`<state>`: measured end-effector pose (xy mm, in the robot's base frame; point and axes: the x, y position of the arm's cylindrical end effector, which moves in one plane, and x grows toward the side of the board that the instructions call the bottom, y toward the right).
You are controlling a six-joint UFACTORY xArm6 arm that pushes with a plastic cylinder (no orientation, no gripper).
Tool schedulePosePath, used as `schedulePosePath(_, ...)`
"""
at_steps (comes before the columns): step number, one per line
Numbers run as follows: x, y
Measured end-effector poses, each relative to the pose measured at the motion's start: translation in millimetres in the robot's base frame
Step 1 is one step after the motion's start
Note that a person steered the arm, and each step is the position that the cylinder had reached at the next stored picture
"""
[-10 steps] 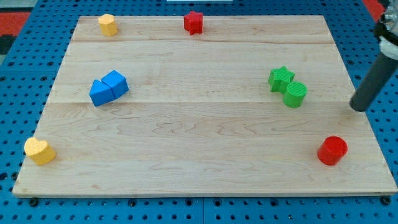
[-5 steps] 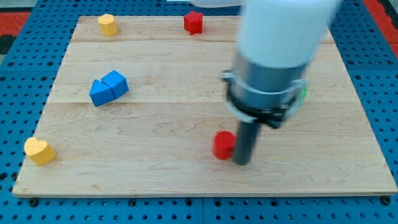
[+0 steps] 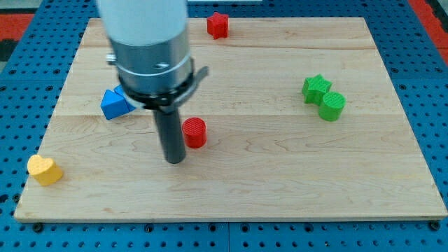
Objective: Push the red circle upwards
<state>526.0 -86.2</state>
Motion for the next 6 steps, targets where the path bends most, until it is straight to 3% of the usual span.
schedulePosePath(2,-73,87)
schedulePosePath(3,-36,113)
schedulePosePath(4,-21,86)
schedulePosePath(5,-60,69)
schedulePosePath(6,-87,101)
